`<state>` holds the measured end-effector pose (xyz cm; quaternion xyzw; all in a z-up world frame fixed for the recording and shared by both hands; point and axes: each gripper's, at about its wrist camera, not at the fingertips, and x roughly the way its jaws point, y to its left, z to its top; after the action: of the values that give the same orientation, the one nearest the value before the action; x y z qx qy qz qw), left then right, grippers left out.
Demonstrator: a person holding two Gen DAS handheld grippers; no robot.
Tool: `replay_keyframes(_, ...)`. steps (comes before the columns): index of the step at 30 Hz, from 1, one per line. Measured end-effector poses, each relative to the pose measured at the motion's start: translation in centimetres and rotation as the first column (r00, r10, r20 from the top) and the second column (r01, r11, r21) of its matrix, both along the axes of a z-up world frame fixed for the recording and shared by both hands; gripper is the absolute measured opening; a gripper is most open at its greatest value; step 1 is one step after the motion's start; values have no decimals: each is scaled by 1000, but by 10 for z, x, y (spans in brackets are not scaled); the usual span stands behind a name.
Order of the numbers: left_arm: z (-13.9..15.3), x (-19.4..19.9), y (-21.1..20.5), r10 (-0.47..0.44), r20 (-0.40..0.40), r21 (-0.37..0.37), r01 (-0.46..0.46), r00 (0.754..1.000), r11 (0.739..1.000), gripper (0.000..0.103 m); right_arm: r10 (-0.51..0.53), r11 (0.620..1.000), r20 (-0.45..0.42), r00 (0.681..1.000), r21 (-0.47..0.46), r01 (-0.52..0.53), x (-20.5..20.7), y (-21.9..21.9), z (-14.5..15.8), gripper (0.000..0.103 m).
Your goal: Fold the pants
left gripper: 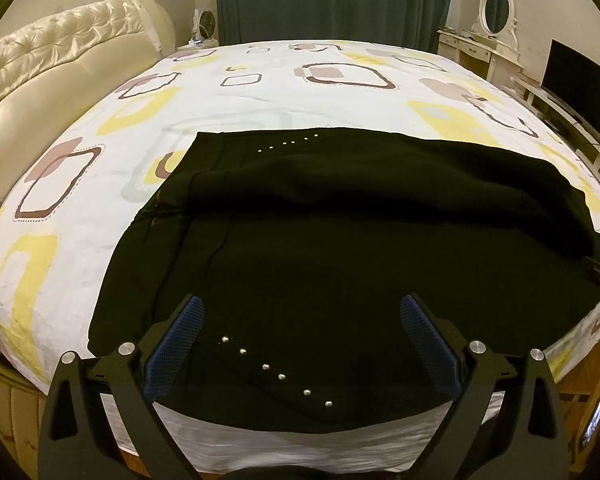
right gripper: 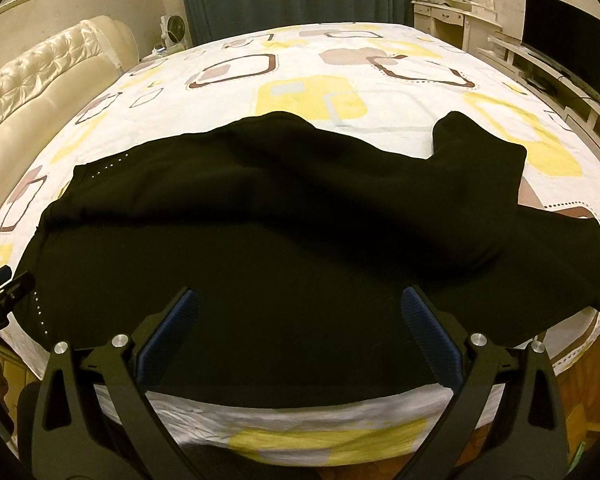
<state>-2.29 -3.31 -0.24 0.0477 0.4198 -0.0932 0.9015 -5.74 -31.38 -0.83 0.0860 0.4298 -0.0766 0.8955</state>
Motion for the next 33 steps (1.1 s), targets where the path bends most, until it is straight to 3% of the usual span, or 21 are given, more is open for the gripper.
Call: replay_keyframes(33, 0, 0, 0, 0, -1, -3, 0, 1000, 1000, 98, 17, 1000, -25, 1000, -6, -17, 1, 5, -9, 101)
